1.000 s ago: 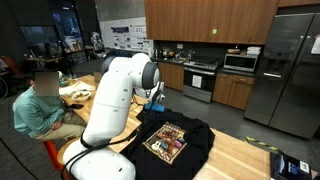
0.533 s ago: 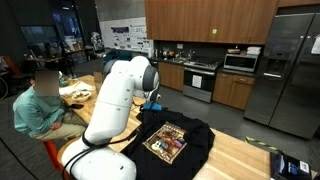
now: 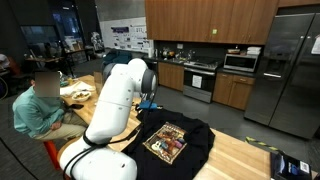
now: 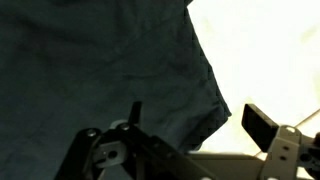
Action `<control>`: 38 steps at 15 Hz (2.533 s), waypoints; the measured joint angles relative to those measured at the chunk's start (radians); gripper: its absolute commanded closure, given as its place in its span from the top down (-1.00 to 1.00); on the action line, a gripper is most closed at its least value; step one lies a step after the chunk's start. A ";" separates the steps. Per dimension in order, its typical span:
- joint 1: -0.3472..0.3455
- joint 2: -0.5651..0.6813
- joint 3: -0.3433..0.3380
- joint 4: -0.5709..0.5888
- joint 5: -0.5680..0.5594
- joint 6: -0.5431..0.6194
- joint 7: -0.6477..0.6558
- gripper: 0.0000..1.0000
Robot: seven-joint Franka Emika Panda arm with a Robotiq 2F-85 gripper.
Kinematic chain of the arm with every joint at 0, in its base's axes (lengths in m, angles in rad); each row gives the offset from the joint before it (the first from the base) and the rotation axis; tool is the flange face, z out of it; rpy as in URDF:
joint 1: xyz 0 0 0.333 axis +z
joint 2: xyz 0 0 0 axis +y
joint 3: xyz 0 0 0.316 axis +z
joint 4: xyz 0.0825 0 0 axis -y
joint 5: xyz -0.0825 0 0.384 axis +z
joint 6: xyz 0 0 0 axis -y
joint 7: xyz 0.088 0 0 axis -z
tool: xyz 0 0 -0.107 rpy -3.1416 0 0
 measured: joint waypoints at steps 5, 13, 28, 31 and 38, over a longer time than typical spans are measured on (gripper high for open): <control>0.027 0.045 0.002 0.065 -0.002 -0.022 0.000 1.00; 0.055 0.088 0.002 0.136 -0.016 -0.054 0.020 1.00; 0.055 0.088 -0.003 0.143 -0.017 -0.064 0.025 1.00; 0.055 0.088 -0.003 0.143 -0.017 -0.064 0.025 1.00; 0.069 0.095 0.001 0.142 -0.022 -0.088 0.028 1.00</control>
